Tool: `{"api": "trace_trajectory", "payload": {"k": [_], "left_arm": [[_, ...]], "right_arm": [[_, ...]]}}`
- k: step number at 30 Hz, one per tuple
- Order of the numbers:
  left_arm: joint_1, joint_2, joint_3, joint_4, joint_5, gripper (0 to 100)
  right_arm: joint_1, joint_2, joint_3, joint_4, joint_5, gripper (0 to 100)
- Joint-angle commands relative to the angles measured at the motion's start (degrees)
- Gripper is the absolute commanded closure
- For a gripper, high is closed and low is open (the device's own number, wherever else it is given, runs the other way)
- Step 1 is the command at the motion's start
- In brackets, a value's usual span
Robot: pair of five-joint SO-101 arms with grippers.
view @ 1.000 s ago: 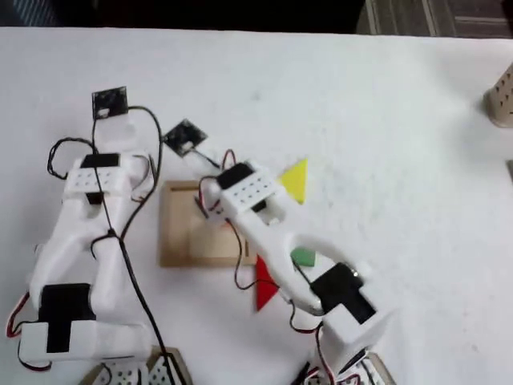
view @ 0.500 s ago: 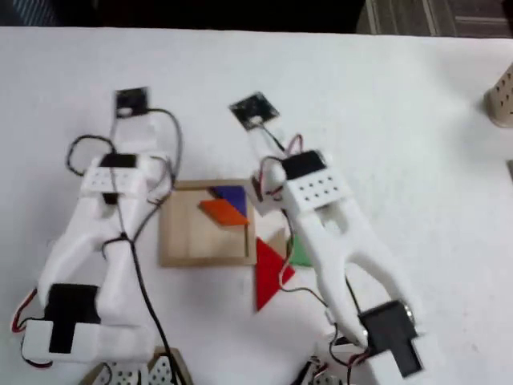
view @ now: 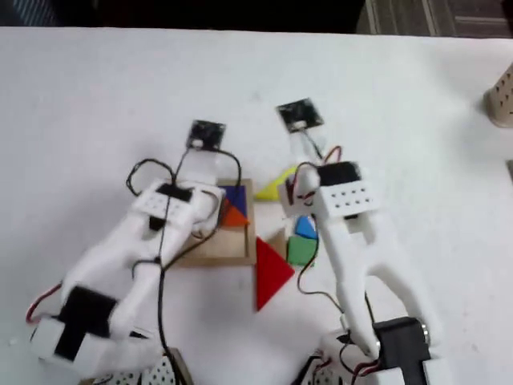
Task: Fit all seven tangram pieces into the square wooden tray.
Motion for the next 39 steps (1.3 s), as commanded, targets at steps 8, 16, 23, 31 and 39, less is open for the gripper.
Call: {"api": "trace_trajectory", "payload": {"k": [8, 16, 23, 31, 39], "left_arm": [[18.8, -23.8, 15.8, -6.7, 0.3, 98], [17.2, -3.8, 3.7, -6.7, 4.9, 98], [11.4, 3.9, -3.6, -6.9, 5.0, 98], [4.7, 4.3, -4.0, -10.3, 5.0, 98], [-0.7, 3.6, -4.1, -10.3, 5.0, 98]], "right_arm": [[9.5, -0.2, 0.7, -2.8, -0.4, 97.7], [10.3, 2.7, 0.4, -3.0, -0.4, 97.5], [10.2, 2.7, 0.4, -3.0, -0.4, 97.5], [10.2, 2.7, 0.4, -3.0, -0.4, 97.5], [10.2, 2.8, 0.4, -3.0, -0.4, 97.5]]}}
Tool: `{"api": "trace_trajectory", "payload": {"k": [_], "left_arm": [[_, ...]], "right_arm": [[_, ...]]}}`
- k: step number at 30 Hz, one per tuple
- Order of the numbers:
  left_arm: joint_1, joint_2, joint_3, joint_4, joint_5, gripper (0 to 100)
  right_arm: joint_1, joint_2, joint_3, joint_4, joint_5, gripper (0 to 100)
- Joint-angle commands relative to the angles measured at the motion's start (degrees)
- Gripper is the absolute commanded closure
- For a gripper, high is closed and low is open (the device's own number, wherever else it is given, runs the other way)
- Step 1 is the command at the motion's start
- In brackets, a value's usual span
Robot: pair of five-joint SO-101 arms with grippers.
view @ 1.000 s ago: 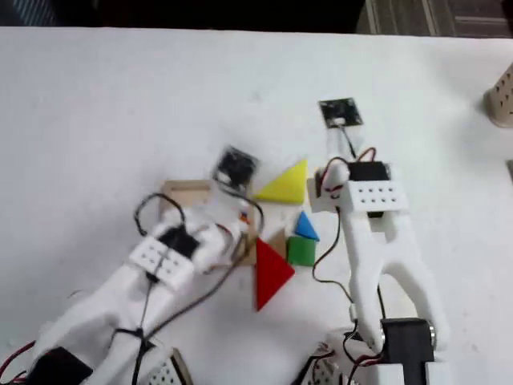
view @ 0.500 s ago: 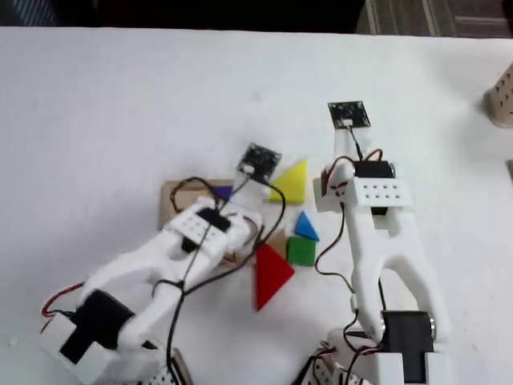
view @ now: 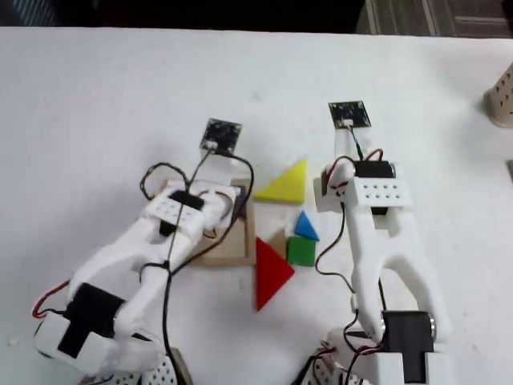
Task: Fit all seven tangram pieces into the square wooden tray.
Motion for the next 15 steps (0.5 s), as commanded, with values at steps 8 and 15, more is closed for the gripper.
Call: {"api": "trace_trajectory", "payload": {"k": [8, 15], "left_arm": [[-9.5, -3.8, -2.6, -1.1, 0.7, 98], [-8.2, 2.8, -6.1, -0.3, 0.7, 98]], "right_arm": [[0.5, 0.0, -0.7, -0.8, -0.4, 97.4], [0.5, 0.0, -0.7, -0.8, -0.4, 97.4]]}}
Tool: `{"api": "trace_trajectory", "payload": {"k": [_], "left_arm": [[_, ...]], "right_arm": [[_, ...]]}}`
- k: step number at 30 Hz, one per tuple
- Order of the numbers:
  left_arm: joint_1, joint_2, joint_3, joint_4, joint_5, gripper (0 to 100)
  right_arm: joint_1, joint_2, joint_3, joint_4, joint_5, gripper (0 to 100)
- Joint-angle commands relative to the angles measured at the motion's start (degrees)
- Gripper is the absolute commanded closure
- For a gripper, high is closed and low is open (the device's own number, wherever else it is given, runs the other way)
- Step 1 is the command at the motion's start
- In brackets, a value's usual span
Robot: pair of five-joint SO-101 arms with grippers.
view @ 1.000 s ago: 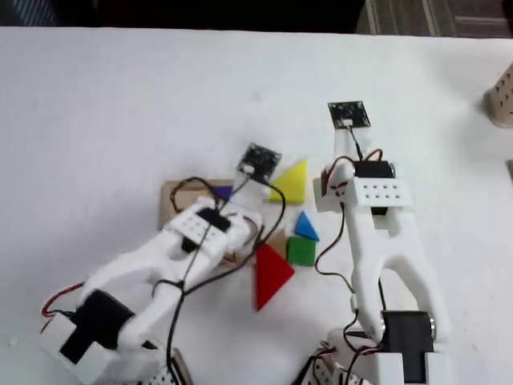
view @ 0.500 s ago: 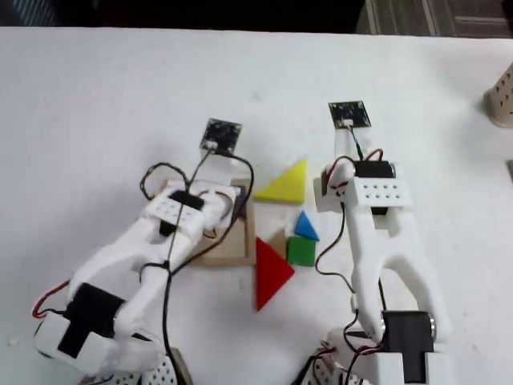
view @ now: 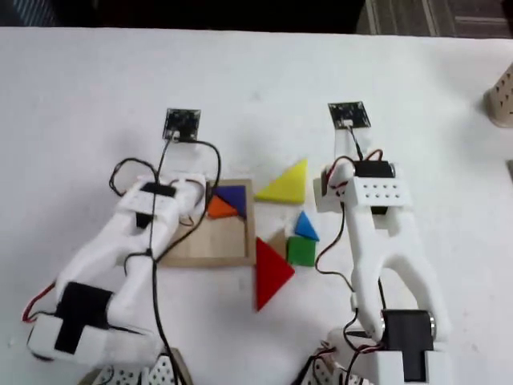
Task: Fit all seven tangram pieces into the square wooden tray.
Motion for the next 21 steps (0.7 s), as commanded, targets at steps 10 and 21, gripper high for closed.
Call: {"api": "trace_trajectory", "payload": {"k": [10, 21], "left_arm": [[0.4, 6.0, -8.9, 8.0, 0.4, 98], [1.0, 5.9, -8.9, 19.2, 0.3, 98]], "right_arm": [[0.5, -0.1, -0.4, -0.7, -0.4, 97.4], [0.6, -0.1, -0.5, -0.8, 1.8, 97.7]]}}
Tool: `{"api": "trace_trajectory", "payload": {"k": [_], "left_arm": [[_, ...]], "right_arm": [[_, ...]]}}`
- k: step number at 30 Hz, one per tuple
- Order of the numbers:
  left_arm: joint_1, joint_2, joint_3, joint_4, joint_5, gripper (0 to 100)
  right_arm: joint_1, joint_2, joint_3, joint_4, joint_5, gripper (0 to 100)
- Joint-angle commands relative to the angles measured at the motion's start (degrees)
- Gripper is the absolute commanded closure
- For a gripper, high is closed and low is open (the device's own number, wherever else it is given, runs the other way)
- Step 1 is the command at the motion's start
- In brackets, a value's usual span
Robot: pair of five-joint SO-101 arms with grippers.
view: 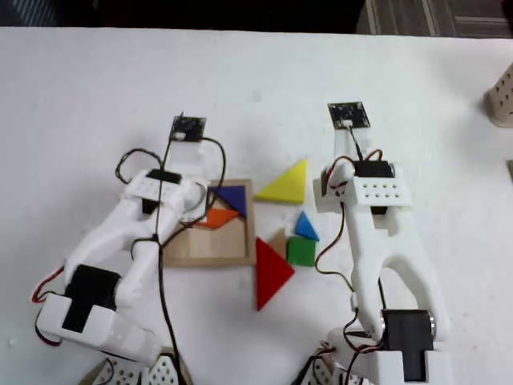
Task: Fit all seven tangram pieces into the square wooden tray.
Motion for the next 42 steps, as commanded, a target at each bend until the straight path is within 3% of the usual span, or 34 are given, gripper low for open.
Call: {"api": "trace_trajectory", "payload": {"k": [1, 13, 18, 26, 36, 39, 42], "left_arm": [[1.1, -0.1, -1.5, 3.4, 0.3, 98], [8.0, -5.8, 4.6, 5.9, 0.2, 98], [13.6, -17.5, 15.8, -0.4, -3.0, 98], [13.8, -31.0, 23.1, -6.4, -2.9, 98], [14.8, -32.6, 25.1, -10.0, -2.9, 98], [17.5, -32.1, 24.3, -14.2, -2.7, 98], [22.7, -32.0, 24.3, -17.0, 2.0, 98]], "right_arm": [[0.7, -0.3, -0.6, -0.8, 1.3, 97.7], [0.6, -0.2, -0.5, -2.1, 1.5, 97.7], [0.6, -0.2, -0.4, -2.1, 1.6, 97.7], [0.5, -0.2, -0.4, -2.0, 1.7, 97.8], [0.5, -0.2, -0.4, -2.0, 1.7, 97.8], [0.3, -0.2, -0.4, -2.0, 1.8, 97.7], [0.3, -0.2, -0.4, -2.0, 1.8, 97.8]]}}
